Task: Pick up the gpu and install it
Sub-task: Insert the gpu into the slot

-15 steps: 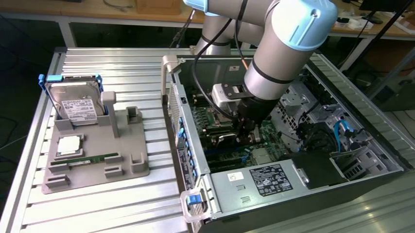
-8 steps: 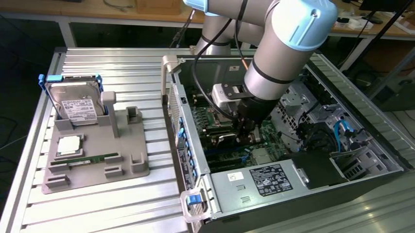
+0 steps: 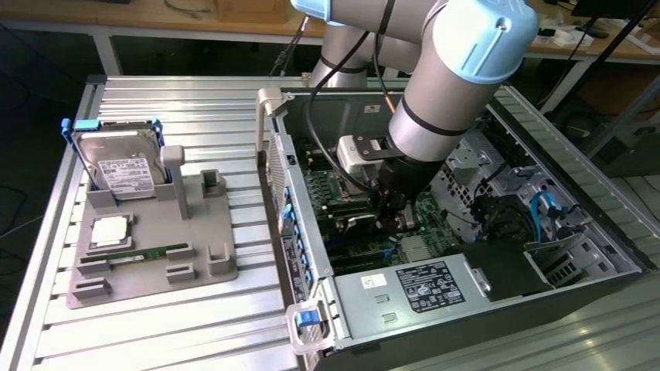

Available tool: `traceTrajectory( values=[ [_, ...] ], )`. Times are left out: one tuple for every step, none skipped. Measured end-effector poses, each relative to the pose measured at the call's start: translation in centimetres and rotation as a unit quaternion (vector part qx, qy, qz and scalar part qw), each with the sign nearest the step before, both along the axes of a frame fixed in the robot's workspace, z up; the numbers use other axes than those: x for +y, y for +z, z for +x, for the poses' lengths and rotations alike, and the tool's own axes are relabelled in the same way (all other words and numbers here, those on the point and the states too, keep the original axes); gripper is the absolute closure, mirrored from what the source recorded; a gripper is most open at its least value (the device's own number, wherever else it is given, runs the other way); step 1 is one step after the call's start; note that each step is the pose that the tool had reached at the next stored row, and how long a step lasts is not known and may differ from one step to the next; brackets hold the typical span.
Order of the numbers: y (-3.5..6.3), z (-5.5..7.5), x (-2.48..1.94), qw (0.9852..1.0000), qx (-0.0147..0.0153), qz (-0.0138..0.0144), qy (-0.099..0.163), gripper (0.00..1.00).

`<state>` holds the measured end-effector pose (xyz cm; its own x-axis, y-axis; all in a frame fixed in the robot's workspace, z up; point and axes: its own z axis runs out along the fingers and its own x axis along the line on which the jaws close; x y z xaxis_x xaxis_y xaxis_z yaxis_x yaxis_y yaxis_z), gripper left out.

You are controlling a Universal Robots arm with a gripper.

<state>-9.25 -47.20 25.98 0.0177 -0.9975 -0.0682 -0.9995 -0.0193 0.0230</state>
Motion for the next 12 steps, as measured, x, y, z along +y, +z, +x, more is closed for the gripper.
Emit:
traceTrajectory(
  values=[
    [0.0,0.0,0.0,1.0,0.0,0.0,0.0,0.73],
    [0.0,0.0,0.0,1.0,0.0,0.0,0.0,0.73],
    [0.0,0.0,0.0,1.0,0.0,0.0,0.0,0.73],
    [0.0,0.0,0.0,1.0,0.0,0.0,0.0,0.73],
    [0.0,0.0,0.0,1.0,0.0001,-0.0001,0.0,0.73],
    [-0.03,0.0,0.0,1.0,0.0001,-0.0001,0.0,0.73],
    [-0.04,0.0,0.0,1.0,0.0001,-0.0002,0.0,0.73],
    [-0.04,0.0,0.0,1.0,0.0001,-0.0001,0.0,0.73],
    [-0.05,0.0,0.0,1.0,0.0,-0.0001,0.0,0.73],
    [-0.05,0.0,0.0,1.0,0.0,0.0,0.0,0.73],
    [-0.05,0.0,0.0,1.0,0.0,-0.0001,0.0,0.73],
    [-0.05,0.0,0.0,1.0,0.0,0.0,0.0,0.73]
  ],
)
